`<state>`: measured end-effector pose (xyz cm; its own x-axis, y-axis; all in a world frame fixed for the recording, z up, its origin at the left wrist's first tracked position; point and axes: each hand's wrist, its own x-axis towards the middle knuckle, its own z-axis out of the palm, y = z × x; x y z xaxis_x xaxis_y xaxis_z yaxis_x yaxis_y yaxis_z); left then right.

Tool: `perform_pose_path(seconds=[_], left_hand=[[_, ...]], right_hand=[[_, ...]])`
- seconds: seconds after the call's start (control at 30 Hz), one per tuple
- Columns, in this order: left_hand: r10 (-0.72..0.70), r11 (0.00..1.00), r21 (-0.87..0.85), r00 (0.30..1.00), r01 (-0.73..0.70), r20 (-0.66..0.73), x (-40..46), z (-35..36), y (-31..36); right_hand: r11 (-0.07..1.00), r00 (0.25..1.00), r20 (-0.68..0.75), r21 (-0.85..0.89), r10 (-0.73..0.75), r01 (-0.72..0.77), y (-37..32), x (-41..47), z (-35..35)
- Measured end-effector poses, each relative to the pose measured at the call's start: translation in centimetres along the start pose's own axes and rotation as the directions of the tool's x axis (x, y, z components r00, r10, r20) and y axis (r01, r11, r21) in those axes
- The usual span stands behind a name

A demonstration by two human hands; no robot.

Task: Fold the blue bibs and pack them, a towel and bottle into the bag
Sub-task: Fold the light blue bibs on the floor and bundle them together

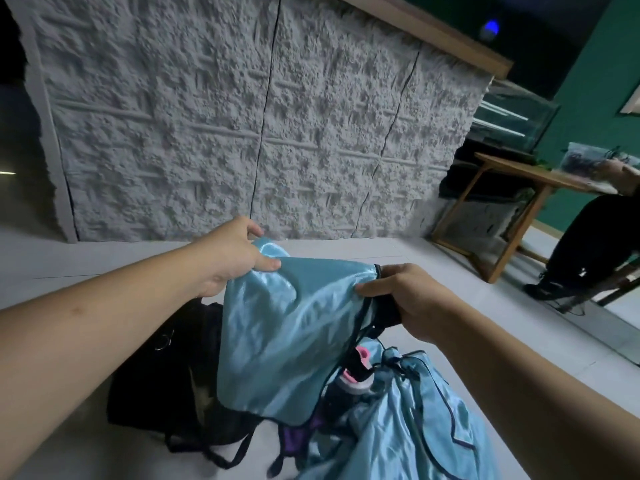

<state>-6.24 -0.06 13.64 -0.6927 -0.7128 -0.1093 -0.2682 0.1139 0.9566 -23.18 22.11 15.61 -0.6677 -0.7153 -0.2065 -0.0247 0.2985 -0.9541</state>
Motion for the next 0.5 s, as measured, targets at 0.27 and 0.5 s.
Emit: perform_pose_path(seconds=[0.27, 0.5], left_hand=[[0.126, 0.991, 0.031, 0.991, -0.127, 0.031, 0.1, -0.4, 0.8], [0.13, 0.878, 0.436, 0.975, -0.198, 0.181, -1.8, 0.2, 2.0]], right_hand=[[0.951, 0.973, -0.055, -0.231, -0.222, 0.204, -0.7, -0.2, 0.6], [0.684, 0.972, 0.072, -0.7, -0.222, 0.207, -1.9, -1.6, 1.2]])
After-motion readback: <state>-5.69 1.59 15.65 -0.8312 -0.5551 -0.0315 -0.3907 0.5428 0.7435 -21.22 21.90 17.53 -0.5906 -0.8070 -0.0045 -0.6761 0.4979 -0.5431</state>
